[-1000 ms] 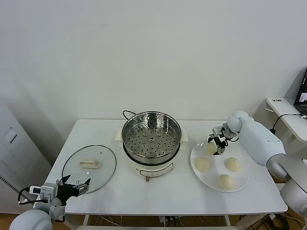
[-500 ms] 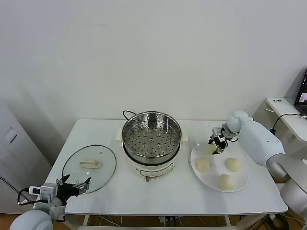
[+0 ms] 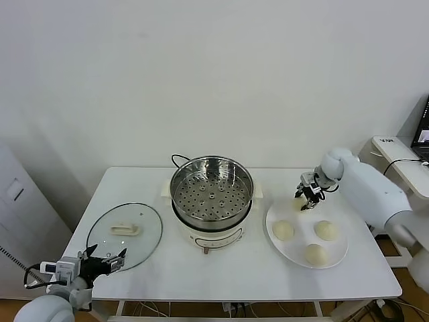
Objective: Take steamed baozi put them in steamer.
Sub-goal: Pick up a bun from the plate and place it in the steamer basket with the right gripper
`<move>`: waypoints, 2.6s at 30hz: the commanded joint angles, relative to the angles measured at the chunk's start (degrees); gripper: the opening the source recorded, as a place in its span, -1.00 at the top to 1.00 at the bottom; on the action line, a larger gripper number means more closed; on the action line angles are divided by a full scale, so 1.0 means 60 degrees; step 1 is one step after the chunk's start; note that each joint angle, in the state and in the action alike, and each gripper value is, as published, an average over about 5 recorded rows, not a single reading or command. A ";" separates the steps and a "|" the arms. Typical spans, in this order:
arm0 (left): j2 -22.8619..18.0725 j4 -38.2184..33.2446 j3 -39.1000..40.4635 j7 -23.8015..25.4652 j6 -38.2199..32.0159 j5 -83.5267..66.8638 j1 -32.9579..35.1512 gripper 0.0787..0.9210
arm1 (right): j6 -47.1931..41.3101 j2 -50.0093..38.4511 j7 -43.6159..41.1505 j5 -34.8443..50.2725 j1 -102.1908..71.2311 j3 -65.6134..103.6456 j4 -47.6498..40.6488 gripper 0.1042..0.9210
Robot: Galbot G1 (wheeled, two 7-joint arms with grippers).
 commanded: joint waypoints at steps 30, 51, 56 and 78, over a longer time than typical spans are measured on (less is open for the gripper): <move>0.0256 -0.0058 -0.0007 -0.0012 -0.0063 -0.0221 -0.0007 -0.77 | 0.6118 0.4049 -0.0424 -0.1530 0.3289 -0.1121 0.1539 0.09; 0.0245 -0.0110 0.0056 -0.0020 -0.0057 -0.0220 0.0024 -0.77 | 0.6118 0.4212 0.0515 -0.5668 0.0613 0.0406 0.1528 0.09; 0.0278 -0.0082 0.0080 -0.0013 -0.0055 -0.0223 -0.0022 -0.77 | 0.6118 0.4270 0.0670 -0.6084 0.0488 0.0610 0.1360 0.09; 0.0272 -0.0054 0.0117 -0.0001 -0.0082 -0.0247 -0.0046 -0.77 | 0.6118 0.4331 0.1046 -0.5962 0.0433 0.0635 0.1455 -0.43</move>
